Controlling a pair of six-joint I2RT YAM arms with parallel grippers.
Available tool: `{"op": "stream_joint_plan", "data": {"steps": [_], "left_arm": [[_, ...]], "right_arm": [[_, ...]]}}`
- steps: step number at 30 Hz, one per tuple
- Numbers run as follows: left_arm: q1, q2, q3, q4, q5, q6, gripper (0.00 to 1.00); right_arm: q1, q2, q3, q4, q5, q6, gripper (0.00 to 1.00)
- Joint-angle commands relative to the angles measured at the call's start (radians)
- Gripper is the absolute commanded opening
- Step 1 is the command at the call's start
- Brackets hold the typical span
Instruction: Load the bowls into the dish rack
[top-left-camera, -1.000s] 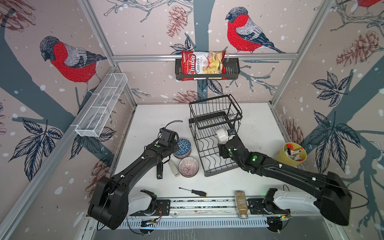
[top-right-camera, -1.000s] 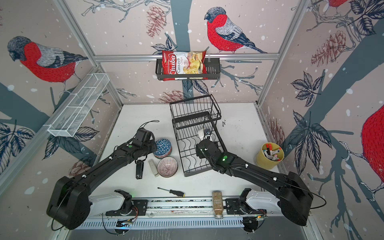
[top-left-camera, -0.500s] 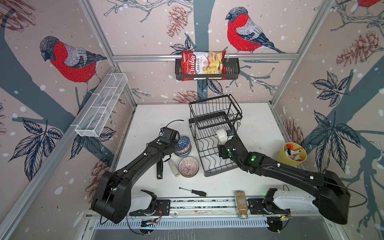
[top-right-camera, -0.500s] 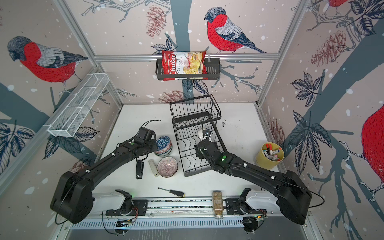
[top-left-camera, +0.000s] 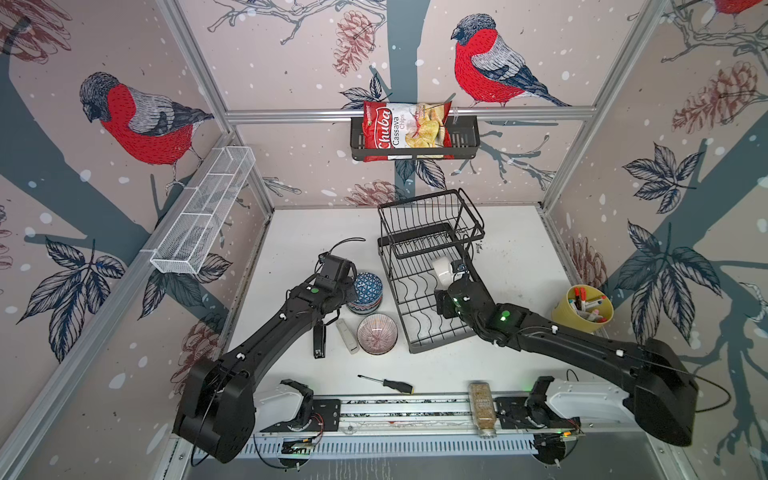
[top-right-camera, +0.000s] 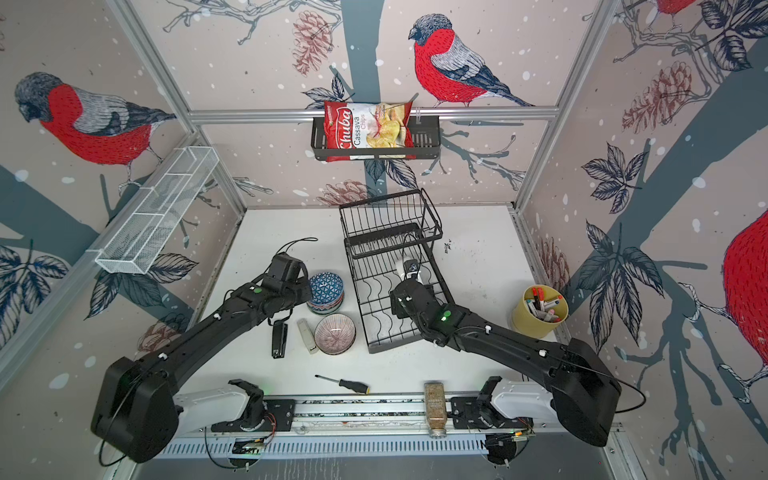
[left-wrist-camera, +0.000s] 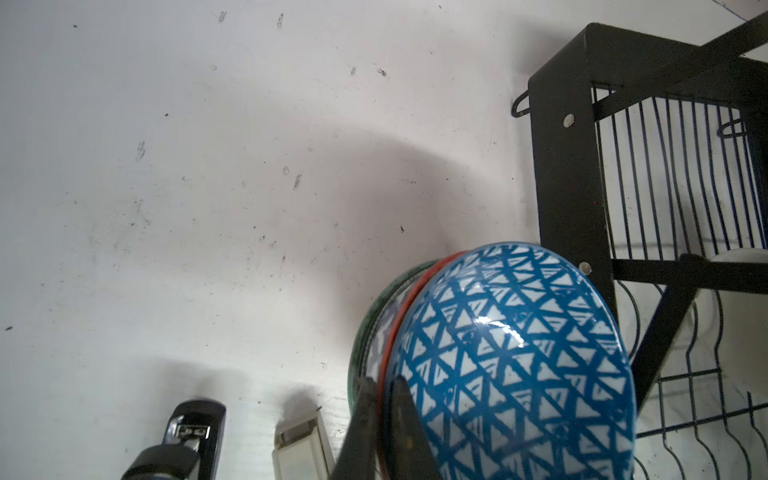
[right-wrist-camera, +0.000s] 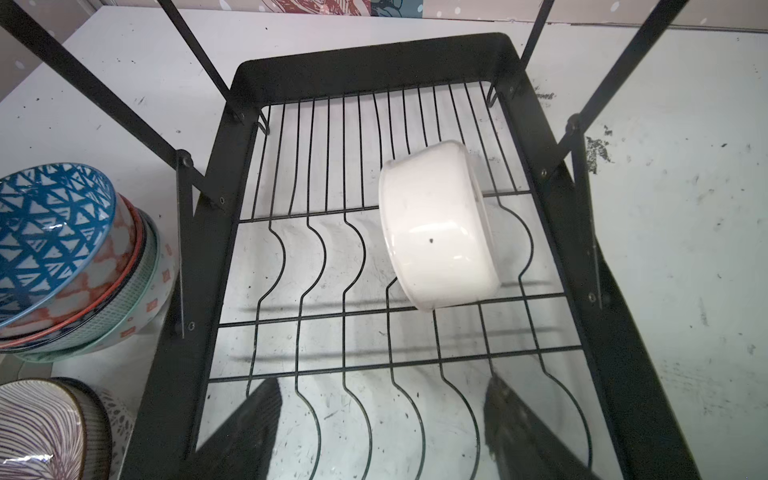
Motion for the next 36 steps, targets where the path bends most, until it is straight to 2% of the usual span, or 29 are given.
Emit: {"op": "stream_joint_plan", "data": {"steps": [1,4,6,12,25,31,36], "left_arm": [[0.002,-0.012,-0.008,-0.002,-0.02,0.014,0.02],[0.002,-0.014,-0.013,0.001,-0.017,0.013,0.02],[0.002,-0.015,-0.014,-0.001,-0.016,0.014,0.14],[0.002,-0.026,-0.017,0.003,-0.016,0.014,0.28],[0.002,-0.071,0.009,0.029,0.011,0.071,0.37],[0.002,-0.018,0.088,-0.006,-0.015,0.133,0.41],[0.002,0.055,0.141,-0.002,-0.003,0.237,0.44]], "right_arm": [[0.002,0.007,0.01,0.024,-0.008,-0.003,0.77],[0.004,0.013,0.014,0.024,-0.013,-0.005,0.77],[0.005,0.015,0.019,0.022,-0.016,-0.005,0.77],[0.015,0.018,0.023,0.021,-0.019,-0.012,0.77],[0.04,0.056,0.041,0.021,-0.028,-0.021,0.77],[0.046,0.065,0.049,0.025,-0.031,-0.026,0.77],[0.047,0.057,0.047,0.028,-0.034,-0.026,0.77]]}}
